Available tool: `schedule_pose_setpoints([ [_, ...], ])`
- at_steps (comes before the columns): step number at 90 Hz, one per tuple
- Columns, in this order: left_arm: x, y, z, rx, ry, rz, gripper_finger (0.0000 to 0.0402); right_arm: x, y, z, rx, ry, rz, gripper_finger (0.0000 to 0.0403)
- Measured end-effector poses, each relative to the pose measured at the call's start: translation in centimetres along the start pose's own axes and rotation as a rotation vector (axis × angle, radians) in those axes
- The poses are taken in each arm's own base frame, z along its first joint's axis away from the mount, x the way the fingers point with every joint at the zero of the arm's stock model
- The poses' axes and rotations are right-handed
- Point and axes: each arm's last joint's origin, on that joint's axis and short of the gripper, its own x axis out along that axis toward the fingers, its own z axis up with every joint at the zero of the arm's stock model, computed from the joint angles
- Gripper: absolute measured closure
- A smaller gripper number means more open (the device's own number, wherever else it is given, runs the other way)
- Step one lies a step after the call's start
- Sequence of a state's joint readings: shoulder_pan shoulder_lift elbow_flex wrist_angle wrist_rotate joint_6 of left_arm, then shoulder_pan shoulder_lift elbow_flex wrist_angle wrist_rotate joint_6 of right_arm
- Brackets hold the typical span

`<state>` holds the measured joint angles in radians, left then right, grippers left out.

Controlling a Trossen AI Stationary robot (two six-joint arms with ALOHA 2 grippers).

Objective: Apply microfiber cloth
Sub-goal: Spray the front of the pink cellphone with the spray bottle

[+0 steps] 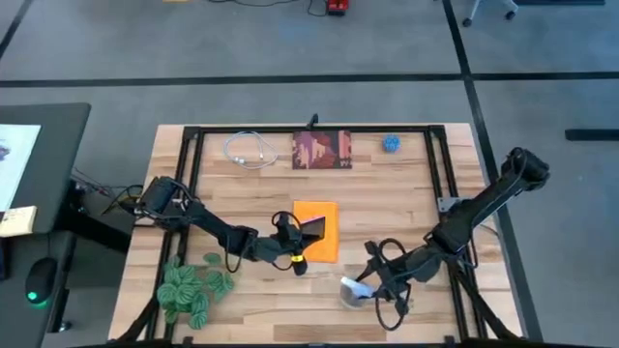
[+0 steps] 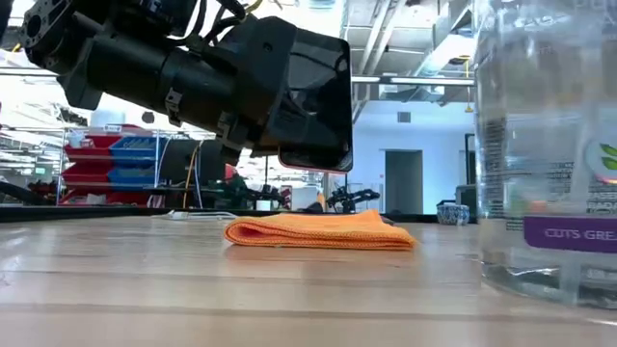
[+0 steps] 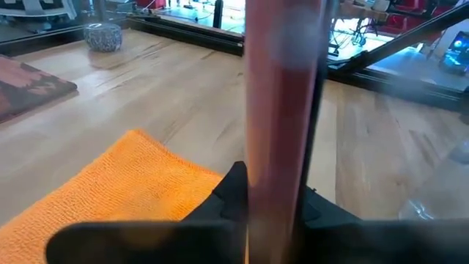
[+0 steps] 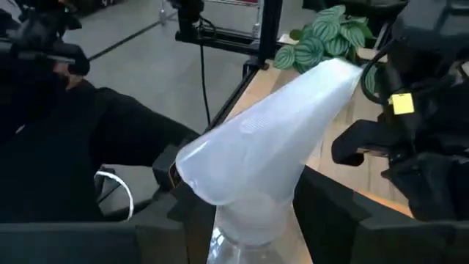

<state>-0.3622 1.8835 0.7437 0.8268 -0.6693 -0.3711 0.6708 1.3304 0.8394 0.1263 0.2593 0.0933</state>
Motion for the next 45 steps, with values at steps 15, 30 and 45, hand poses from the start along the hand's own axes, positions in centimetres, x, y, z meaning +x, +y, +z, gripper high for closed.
schedule_pose_setpoints([
  [15, 0.0, 0.0, 0.0, 0.000, 0.000, 0.000, 0.0390, 0.0, 0.0, 0.0, 0.020, -0.009, -0.060, 0.0290],
  [30, 0.0, 0.0, 0.0, 0.001, 0.000, 0.000, 0.0390, -0.6, 0.5, -0.4, 0.071, -0.010, -0.260, 0.0290],
  [45, 0.0, 0.0, 0.0, 0.001, -0.001, -0.001, 0.0390, -1.4, 1.3, -0.2, 0.184, -0.007, -0.427, 0.0290],
])
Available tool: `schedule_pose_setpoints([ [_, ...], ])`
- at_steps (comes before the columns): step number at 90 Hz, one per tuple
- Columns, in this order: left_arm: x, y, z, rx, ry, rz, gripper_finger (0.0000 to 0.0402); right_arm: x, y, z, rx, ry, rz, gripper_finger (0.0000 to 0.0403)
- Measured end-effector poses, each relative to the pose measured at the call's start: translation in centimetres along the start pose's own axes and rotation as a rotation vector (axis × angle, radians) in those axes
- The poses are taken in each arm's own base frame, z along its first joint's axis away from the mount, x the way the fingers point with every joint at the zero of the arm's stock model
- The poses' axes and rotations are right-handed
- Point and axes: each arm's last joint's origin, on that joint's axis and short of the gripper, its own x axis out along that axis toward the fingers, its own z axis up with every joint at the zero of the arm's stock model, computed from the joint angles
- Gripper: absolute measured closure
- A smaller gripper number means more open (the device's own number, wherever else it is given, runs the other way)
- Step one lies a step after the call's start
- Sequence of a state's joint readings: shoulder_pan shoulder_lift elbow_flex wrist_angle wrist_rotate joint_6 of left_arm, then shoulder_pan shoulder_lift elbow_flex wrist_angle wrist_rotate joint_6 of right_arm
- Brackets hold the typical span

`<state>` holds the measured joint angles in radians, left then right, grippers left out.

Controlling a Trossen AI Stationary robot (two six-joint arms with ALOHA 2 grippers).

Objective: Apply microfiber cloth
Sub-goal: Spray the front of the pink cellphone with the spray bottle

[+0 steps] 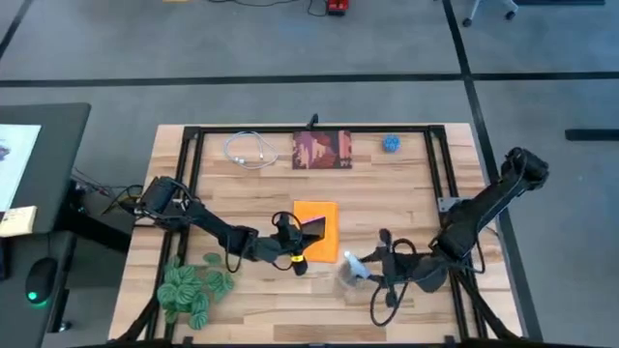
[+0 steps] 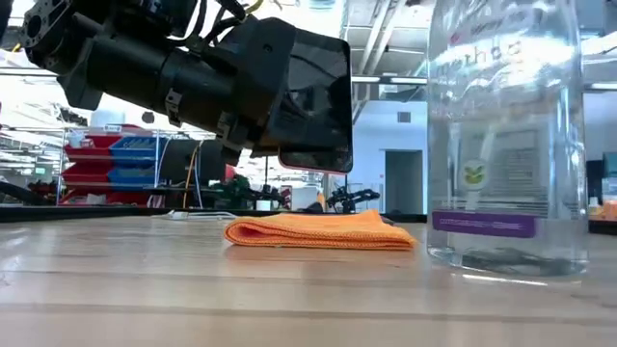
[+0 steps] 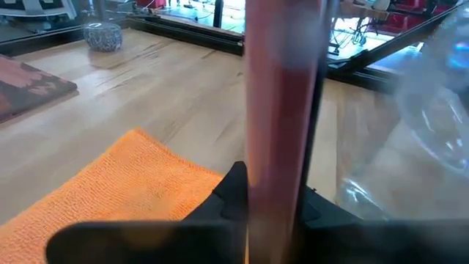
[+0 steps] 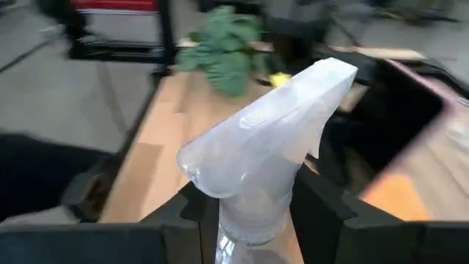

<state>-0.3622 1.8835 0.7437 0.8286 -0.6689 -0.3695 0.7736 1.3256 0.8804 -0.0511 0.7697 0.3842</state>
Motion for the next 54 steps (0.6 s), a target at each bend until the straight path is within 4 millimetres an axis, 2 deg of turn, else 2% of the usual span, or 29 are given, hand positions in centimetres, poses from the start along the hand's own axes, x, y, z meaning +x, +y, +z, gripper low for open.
schedule_pose_setpoints([
  [12, 0.00, -0.05, 0.15, -0.011, -0.013, -0.004, 0.0390, -0.58, 0.39, 0.50, 0.093, 0.022, -0.031, 0.0290],
  [30, 0.00, -0.14, 0.41, -0.019, -0.036, -0.009, 0.0390, -0.68, 0.54, 0.51, 0.102, 0.022, -0.018, 0.0288],
  [54, 0.00, -0.13, 0.38, -0.016, -0.034, -0.008, 0.0390, -0.49, 0.37, 0.50, 0.084, 0.038, -0.002, 0.0154],
])
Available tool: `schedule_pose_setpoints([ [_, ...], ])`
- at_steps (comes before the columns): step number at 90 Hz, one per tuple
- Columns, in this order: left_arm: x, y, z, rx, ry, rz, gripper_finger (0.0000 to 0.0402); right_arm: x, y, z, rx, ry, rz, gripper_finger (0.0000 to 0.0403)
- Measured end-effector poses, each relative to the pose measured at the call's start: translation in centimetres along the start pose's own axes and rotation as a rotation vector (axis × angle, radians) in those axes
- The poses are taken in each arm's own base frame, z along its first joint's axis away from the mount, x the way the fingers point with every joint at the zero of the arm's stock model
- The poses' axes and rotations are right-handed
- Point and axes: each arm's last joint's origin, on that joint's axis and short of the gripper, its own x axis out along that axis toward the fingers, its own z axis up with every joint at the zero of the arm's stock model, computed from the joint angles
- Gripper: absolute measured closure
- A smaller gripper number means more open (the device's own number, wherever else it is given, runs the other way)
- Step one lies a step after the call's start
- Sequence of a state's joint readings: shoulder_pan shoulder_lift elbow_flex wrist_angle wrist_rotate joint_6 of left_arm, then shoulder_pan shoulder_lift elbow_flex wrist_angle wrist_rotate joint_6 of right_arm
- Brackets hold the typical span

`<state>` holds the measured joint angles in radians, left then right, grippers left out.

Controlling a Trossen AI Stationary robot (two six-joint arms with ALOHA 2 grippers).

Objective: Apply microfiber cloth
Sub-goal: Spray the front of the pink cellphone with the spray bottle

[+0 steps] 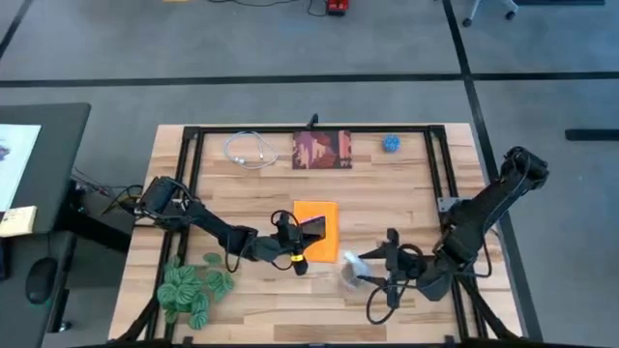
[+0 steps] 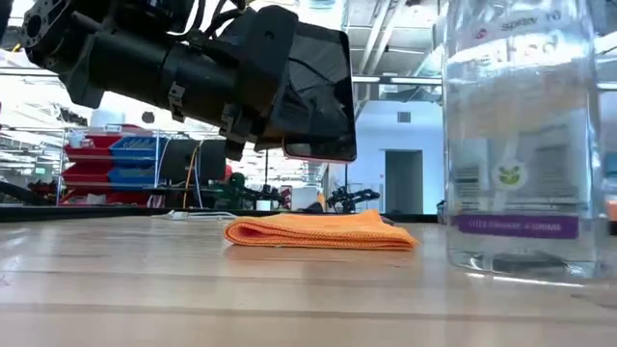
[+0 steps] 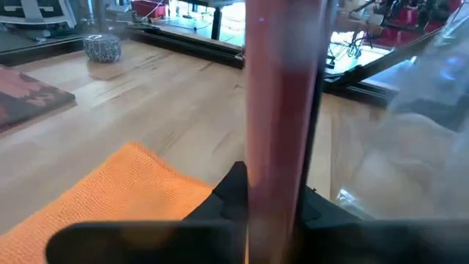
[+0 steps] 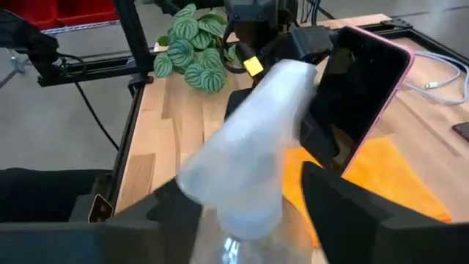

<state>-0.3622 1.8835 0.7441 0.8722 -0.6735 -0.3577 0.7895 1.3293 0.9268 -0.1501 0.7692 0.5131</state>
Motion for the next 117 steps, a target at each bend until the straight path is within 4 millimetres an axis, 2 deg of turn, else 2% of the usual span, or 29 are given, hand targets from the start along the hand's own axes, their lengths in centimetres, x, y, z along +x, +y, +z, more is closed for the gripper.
schedule_pose_setpoints([
  [8, 0.0, 0.0, 0.0, 0.006, 0.000, 0.000, 0.0390, 0.0, 0.1, -0.1, -0.079, 0.025, 0.042, 0.0138],
  [22, 0.0, 0.0, 0.0, 0.007, 0.000, 0.000, 0.0390, -0.7, -0.2, 0.2, -0.213, 0.065, 0.138, 0.0134],
  [35, 0.0, 0.0, 0.0, 0.007, 0.000, 0.000, 0.0390, -2.1, -2.0, 1.1, -0.334, 0.109, 0.195, 0.0133],
  [43, 0.0, 0.0, 0.0, 0.007, 0.002, -0.003, 0.0390, -2.3, -3.2, 1.9, -0.371, 0.119, 0.226, 0.0132],
  [52, 0.0, 0.0, 0.0, 0.007, 0.001, -0.004, 0.0390, -1.5, -4.0, 2.2, -0.413, 0.141, 0.281, 0.0132],
  [71, 0.0, 0.0, 0.0, 0.008, 0.003, -0.007, 0.0390, 2.0, -5.2, 2.0, -0.474, 0.200, 0.394, 0.0131],
  [91, 0.0, -0.1, 0.0, 0.007, 0.008, -0.021, 0.0390, 2.7, -6.1, 2.6, -0.516, 0.171, 0.382, 0.0128],
  [102, 0.0, -0.1, 0.0, 0.006, 0.008, -0.021, 0.0390, 2.9, -6.5, 2.8, -0.510, 0.166, 0.367, 0.0102],
  [117, 0.0, -0.1, 0.0, 0.004, 0.007, -0.022, 0.0390, 3.5, -6.7, 2.6, -0.546, 0.172, 0.358, 0.0039],
])
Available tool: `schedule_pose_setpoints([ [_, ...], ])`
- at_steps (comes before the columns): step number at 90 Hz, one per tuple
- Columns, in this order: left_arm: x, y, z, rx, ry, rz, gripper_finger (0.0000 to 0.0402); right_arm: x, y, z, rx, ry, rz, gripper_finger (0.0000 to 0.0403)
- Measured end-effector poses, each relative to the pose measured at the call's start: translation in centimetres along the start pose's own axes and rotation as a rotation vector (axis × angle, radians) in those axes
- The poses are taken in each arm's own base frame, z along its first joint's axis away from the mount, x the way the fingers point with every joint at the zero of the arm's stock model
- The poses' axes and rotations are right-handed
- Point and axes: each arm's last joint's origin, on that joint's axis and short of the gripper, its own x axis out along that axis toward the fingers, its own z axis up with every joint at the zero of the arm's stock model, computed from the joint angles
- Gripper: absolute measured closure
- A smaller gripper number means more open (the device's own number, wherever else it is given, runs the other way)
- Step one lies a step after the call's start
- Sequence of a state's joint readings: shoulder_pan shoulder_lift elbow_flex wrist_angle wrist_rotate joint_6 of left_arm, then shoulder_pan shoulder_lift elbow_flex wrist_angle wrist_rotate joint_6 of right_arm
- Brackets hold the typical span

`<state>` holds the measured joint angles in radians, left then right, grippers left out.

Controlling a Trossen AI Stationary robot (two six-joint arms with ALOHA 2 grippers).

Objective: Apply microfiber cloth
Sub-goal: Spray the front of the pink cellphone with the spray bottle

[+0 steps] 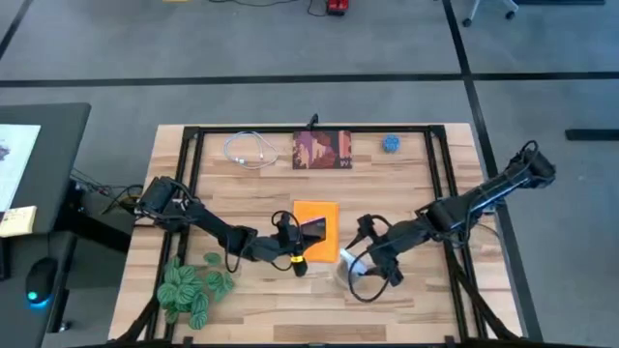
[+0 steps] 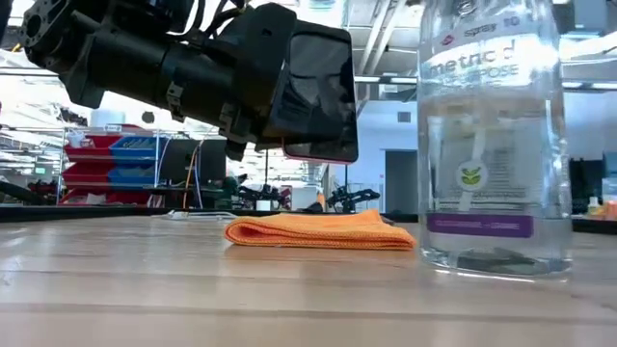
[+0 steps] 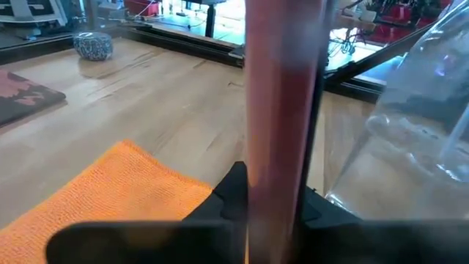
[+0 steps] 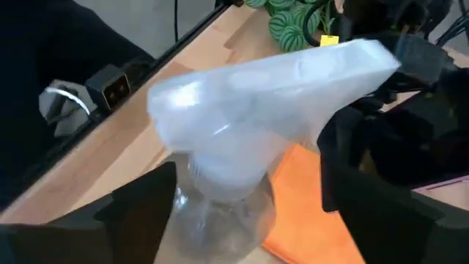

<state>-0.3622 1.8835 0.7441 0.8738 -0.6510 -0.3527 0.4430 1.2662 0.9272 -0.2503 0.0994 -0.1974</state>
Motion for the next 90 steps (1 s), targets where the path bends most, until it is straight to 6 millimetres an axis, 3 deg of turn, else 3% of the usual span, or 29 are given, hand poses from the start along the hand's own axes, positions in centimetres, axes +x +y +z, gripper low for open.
schedule_pose_setpoints([
  [12, 0.0, 0.0, 0.0, 0.000, 0.000, 0.000, 0.0390, 0.6, -0.1, -0.1, -0.049, 0.006, -0.004, 0.0007],
  [36, 0.1, -0.3, 0.3, -0.003, -0.014, -0.013, 0.0390, 2.3, -0.2, 0.5, -0.088, -0.075, -0.029, 0.0017],
  [63, 0.9, -2.3, 3.2, -0.067, -0.059, -0.029, 0.0390, 3.6, -0.1, 0.3, 0.029, -0.075, -0.028, 0.0021],
  [90, -2.2, -3.0, 6.9, -0.191, -0.025, -0.015, 0.0390, 3.5, 0.5, 0.8, 0.150, -0.115, -0.046, 0.0022],
])
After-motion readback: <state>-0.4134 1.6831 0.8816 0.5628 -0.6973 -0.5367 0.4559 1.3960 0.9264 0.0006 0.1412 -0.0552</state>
